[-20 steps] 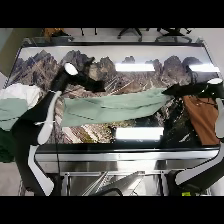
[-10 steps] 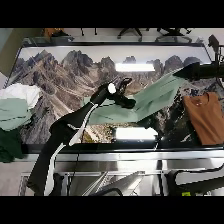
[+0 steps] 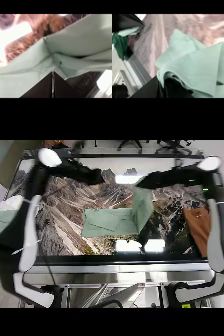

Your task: Fold the shirts.

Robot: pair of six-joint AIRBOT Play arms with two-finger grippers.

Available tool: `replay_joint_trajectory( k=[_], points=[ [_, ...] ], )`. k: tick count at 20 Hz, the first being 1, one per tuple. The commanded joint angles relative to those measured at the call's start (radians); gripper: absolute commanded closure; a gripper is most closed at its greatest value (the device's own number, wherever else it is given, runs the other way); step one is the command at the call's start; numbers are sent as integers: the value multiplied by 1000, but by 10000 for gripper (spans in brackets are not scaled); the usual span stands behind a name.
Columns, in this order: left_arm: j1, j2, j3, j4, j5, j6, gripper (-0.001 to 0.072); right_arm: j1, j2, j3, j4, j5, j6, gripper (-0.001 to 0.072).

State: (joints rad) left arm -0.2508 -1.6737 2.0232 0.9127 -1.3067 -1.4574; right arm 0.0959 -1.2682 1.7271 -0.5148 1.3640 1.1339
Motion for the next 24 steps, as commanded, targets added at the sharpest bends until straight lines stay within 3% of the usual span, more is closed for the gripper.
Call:
replay_joint_trajectory(
  k=[1,4,6,7,8,9,15,16,17,18,20,24],
  points=[
    [179,273,-137,2,4,14,692,344,-116,0,-21,-312,-15,693],
    [276,414,-252,1,-2,18,692,607,-317,2,-51,-713,-65,675],
    [305,481,-323,1,0,42,692,705,-411,2,-24,-937,-95,112],
    [311,506,-353,1,4,53,692,706,-417,2,-47,-919,-101,106],
    [314,533,-386,2,10,73,692,685,-404,2,-100,-871,-101,222],
    [314,554,-412,2,19,89,692,646,-377,2,-138,-792,-97,263],
    [314,592,-467,2,15,99,692,249,-169,2,-344,-321,137,252],
    [314,592,-467,2,16,99,692,176,-153,1,-388,-240,177,219],
    [314,592,-467,2,15,99,692,117,-148,0,-417,-163,202,61],
    [314,592,-467,2,15,98,692,64,-149,-17,-437,-89,229,30],
    [314,592,-467,2,12,98,692,11,-149,-113,-439,-45,228,31],
    [314,591,-467,2,3,97,692,10,-190,-269,-391,-127,187,30]
  ],
)
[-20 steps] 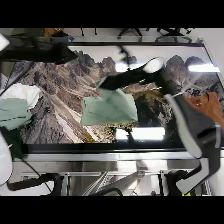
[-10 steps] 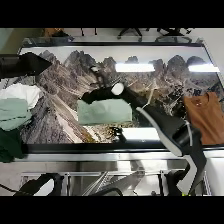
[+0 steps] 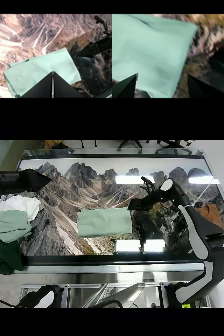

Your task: Fold the shirts.

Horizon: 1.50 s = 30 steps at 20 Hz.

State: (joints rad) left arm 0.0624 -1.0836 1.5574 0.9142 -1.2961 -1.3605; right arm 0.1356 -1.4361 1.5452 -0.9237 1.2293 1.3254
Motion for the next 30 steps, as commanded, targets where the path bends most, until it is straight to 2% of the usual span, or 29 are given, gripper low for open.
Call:
replay_joint_trajectory(
  k=[1,8,9,10,11,12,15,18,23,26,28,30],
  points=[
    [1,1,-1,0,-11,0,692,-29,-46,-91,40,5,-21,30],
    [0,1,-1,0,-15,0,692,37,-151,-91,217,2,-122,39],
    [1,1,-1,0,-15,0,692,51,-152,-91,241,-5,-143,155],
    [0,1,-1,0,-15,0,692,61,-152,-91,269,-10,-177,375],
    [0,1,-1,0,-15,0,692,69,-151,-90,321,-9,-217,562],
    [1,1,-1,0,-16,0,692,72,-147,-89,378,0,-248,694],
    [1,1,-1,1,-42,0,692,41,-76,-41,412,9,-263,694],
    [1,1,-1,3,-61,1,692,-72,23,78,422,5,-212,694],
    [1,1,-1,2,-61,1,692,-366,152,286,441,3,-61,694],
    [1,1,-1,3,-66,2,692,-592,198,318,427,6,37,694],
    [0,1,-1,3,-74,3,692,-744,206,318,359,68,149,694],
    [0,1,-1,3,-88,11,692,-859,207,318,228,185,261,694]
  ],
)
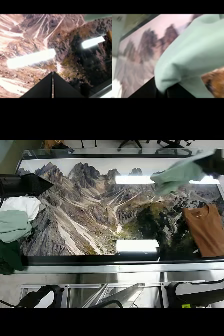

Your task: Fold the shirts.

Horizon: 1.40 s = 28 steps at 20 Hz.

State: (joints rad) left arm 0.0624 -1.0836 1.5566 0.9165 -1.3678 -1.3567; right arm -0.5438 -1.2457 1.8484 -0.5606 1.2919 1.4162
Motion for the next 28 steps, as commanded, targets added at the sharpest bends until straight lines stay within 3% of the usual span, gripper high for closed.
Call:
replay_joint_trajectory(
  k=[1,3,6,8,13,14,15,16,18,19,23,24,25,26,27,28],
  points=[
    [1,1,0,0,-24,8,692,-227,21,14,-230,193,217,694],
    [0,1,0,0,-31,22,692,-304,44,14,-416,303,273,695],
    [1,1,-1,0,-40,33,692,-377,97,14,-642,400,235,695],
    [0,1,-1,0,-40,45,692,-414,109,14,-649,419,195,694],
    [0,1,-1,1,-41,52,691,-421,73,5,-703,548,225,685],
    [1,1,-1,0,-44,58,692,-421,69,-13,-738,550,245,607],
    [0,1,-1,1,-47,58,692,-421,71,-37,-767,550,261,424],
    [1,1,-1,1,-47,59,692,-421,74,-63,-793,550,275,329],
    [1,1,-1,1,-47,59,692,-421,74,-83,-802,549,297,192],
    [1,1,-1,1,-47,59,692,-421,75,-83,-801,549,317,192],
    [1,1,-1,0,-46,58,691,-420,73,-82,-735,501,338,200],
    [1,1,-1,0,-45,58,692,-419,73,-82,-687,473,325,267],
    [0,1,-1,0,-43,58,692,-416,73,-82,-597,438,299,482],
    [1,1,-1,0,-43,58,692,-403,73,-82,-527,411,292,624],
    [0,1,-1,0,-44,58,692,-374,73,-82,-479,380,292,633],
    [0,1,-1,0,-45,58,691,-330,74,-82,-463,351,289,694]
  ],
)
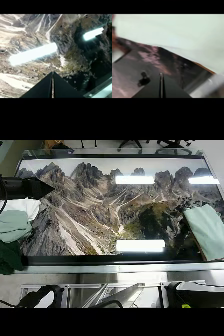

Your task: Fold the shirts.

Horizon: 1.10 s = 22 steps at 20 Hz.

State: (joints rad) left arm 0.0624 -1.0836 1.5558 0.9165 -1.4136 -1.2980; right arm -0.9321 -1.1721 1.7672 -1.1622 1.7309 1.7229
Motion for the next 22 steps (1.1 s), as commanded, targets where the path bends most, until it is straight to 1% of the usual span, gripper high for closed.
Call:
replay_joint_trajectory(
  k=[1,3,4,6,8,9,11,13,14,16,19,22],
  points=[
    [0,1,0,0,-2,0,691,129,3,-4,132,-119,-24,694],
    [-8,25,-53,-3,-4,-11,693,309,18,-47,106,-192,-48,694],
    [-26,59,-121,-3,8,-13,692,408,32,-88,80,-219,-59,694],
    [-85,153,-300,-3,37,-13,692,619,60,-198,24,-223,-79,695],
    [-159,263,-503,-2,66,-32,693,832,114,-358,-56,-236,-77,695],
    [-196,317,-599,-2,86,-48,692,939,153,-465,-80,-266,-75,695],
    [-270,415,-776,-1,136,-85,692,1120,232,-687,-79,-354,-51,695],
    [-323,489,-904,0,179,-134,692,1274,321,-895,-79,-477,-12,695],
    [-343,518,-949,0,187,-153,692,1329,365,-978,-79,-540,11,695],
    [-364,555,-1008,0,196,-170,692,1372,424,-1059,-67,-623,32,695],
    [-363,561,-1030,0,195,-171,692,1372,457,-1067,-56,-678,28,694],
    [-363,561,-1030,-2,194,-171,691,1372,461,-1067,-2,-667,28,694]
  ],
)
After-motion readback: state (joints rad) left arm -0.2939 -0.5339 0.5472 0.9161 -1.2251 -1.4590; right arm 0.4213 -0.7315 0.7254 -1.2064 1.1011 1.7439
